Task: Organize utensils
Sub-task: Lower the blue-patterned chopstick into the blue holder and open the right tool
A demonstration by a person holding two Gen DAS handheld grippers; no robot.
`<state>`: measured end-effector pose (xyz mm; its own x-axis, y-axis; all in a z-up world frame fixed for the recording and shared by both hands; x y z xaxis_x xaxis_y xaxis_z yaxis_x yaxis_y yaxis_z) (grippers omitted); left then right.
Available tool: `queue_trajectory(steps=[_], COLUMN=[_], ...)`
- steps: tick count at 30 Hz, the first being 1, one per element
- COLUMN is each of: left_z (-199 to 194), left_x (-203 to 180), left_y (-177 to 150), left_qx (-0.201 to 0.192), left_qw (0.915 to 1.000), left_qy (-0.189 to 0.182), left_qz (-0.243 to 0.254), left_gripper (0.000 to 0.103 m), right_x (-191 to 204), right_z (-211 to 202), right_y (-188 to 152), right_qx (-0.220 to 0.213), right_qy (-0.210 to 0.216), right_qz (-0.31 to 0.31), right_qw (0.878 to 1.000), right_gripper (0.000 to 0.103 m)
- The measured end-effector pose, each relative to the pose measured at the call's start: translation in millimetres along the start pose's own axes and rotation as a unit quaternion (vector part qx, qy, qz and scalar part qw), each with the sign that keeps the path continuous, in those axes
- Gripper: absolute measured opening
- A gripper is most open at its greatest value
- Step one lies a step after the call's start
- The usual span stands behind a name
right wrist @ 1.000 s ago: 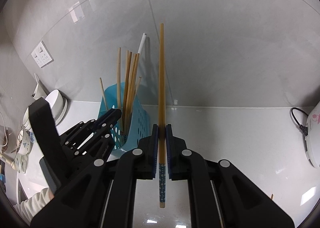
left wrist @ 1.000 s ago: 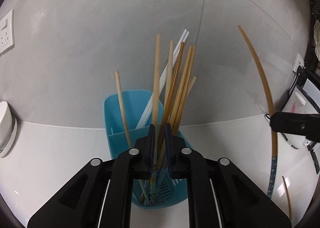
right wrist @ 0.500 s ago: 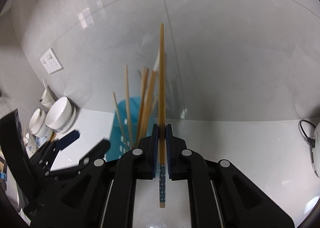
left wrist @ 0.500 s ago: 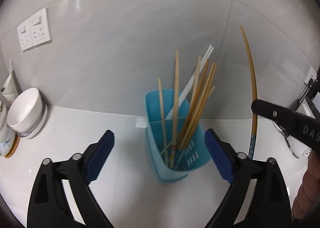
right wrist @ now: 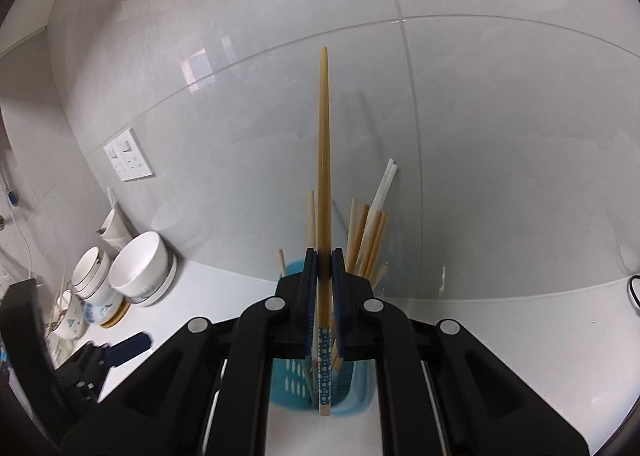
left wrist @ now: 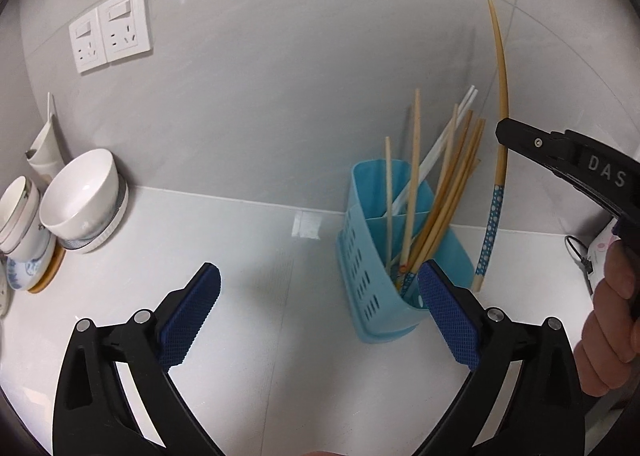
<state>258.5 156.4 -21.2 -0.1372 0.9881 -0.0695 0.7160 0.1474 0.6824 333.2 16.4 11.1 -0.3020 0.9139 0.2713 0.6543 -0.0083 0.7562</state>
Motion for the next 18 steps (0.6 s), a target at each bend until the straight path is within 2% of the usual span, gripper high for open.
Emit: queue_trajectory(steps=[8,18], left_z=[8,13], left_x=[10,21], left_y=[-3,-6], left_qx=[0.009,0.013], left_qw=[0.9999,0.9998], left_qy=[0.009,0.006], left_qz=[-0.001,-0.012], left_gripper=[0.097,0.097], right_x=[0,0], right_z=[18,41], right_y=[-10,-42], right_qx=[-0.011,0.027], right_qy=[-0.005,-0.011], right_qz=[-0.002,-0.014], right_qw=[1.000,0.999], right_gripper=[0.007,0.007])
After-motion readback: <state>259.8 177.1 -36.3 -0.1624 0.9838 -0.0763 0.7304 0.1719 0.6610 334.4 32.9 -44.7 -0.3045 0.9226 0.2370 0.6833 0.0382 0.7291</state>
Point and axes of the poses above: each gripper's, at about its wrist camera, not at the fingertips, and z roughly the way its jaws point, x to its left, y to its top, the point moved 8 cm from there along z, roughly the way its jaws point, and after that the axes turned 1 degree about -y, right-handed, at the moved point
